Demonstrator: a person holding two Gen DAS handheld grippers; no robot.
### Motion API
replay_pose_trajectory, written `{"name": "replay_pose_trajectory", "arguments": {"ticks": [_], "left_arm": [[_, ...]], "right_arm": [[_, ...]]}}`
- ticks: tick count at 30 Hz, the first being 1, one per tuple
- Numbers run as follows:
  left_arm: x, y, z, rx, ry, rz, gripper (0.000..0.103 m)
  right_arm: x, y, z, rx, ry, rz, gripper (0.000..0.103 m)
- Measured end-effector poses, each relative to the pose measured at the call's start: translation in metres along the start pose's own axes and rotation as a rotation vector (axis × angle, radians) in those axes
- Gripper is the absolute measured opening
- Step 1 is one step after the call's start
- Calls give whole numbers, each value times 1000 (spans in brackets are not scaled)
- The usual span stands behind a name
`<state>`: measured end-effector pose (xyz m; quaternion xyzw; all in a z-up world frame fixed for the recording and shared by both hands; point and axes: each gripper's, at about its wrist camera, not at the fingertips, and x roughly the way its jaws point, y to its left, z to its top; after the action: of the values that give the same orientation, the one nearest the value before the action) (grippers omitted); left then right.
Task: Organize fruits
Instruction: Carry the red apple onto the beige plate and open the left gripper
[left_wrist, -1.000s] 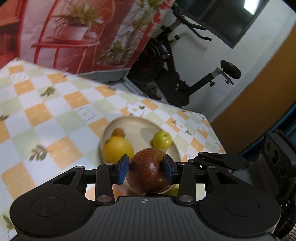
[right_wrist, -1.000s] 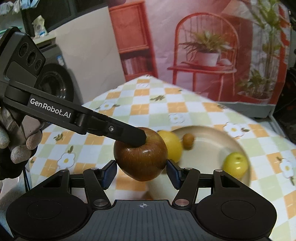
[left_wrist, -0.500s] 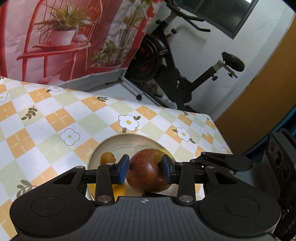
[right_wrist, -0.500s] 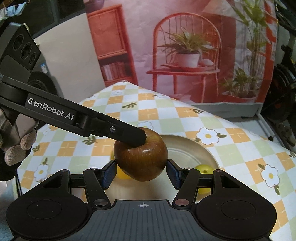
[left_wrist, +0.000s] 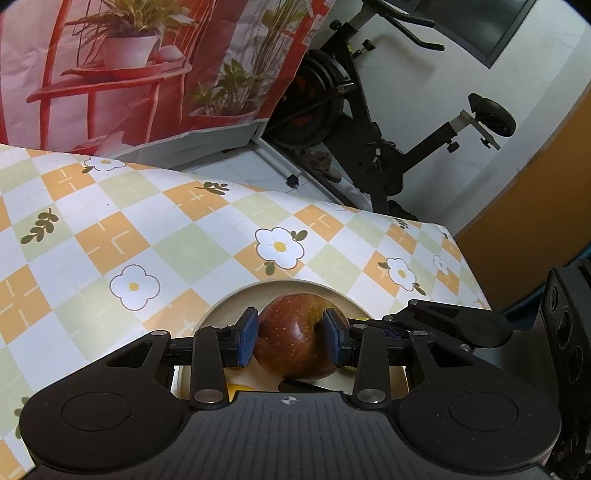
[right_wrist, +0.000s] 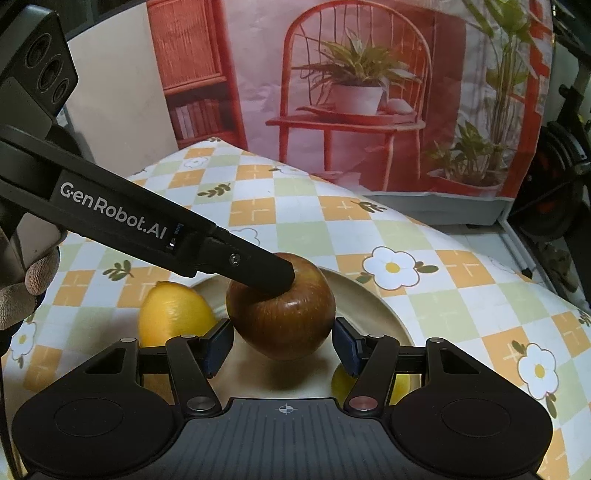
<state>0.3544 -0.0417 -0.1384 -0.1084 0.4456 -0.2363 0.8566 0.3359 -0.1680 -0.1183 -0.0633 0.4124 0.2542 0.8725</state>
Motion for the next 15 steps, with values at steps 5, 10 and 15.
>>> {"name": "replay_pose_trajectory", "arguments": {"ticks": [5,10,15], "left_arm": [[7,-1,3,13,-7,8,39],[10,-2,4,22,-17,23,39],[11,3,5,11,-30,42,40]], "right_arm": [[8,-3,1,-7,4,-26,55],[12,-3,2,-22,0,-49,55],[15,-2,2,-19,-4,-61,55]]}}
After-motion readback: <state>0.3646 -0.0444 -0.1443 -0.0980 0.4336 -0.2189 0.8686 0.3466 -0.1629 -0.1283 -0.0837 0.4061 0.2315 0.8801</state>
